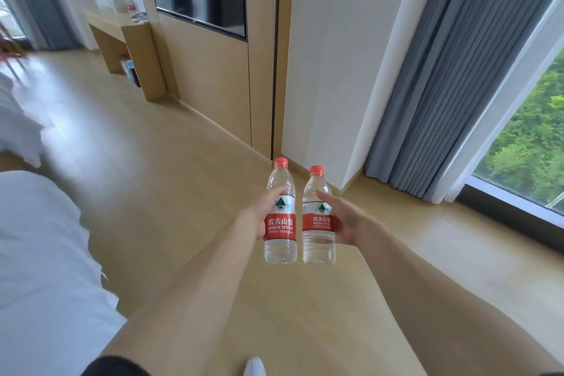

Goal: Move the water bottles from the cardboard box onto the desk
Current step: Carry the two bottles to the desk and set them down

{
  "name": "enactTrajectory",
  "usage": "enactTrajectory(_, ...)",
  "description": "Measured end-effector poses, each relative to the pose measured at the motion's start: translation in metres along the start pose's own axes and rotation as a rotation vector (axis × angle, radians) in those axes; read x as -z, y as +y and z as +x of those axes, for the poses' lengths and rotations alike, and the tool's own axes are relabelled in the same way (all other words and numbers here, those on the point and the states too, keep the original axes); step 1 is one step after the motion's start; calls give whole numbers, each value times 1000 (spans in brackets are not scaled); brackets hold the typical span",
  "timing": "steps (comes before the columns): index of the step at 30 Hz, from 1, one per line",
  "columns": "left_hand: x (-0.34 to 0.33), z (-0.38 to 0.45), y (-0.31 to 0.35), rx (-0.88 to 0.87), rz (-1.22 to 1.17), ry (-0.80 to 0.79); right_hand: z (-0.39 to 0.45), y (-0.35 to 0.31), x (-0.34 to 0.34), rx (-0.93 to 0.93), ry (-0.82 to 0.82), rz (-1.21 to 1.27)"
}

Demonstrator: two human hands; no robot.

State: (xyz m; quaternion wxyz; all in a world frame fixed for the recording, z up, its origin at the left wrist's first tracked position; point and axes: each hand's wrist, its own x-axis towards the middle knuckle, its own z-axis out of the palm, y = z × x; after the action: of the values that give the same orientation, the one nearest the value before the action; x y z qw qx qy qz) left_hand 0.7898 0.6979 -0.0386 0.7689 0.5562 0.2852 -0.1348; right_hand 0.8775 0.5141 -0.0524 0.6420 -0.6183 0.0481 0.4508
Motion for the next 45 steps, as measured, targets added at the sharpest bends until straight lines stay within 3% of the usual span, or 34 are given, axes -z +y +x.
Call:
enactTrajectory(12,133,85,120,-84,-142,173,161,-128,-99,-9,-121,-76)
enactTrajectory(28,256,203,245,-130,-284,519,371,-257,-203,-111,-437,-200)
enactTrajectory(36,289,269,326,-117,-390,593,472,-346,-231,-157,-528,-236)
enactTrajectory(45,353,314,375,-138,-450,639,556,-386,-287,-184,-604,-320)
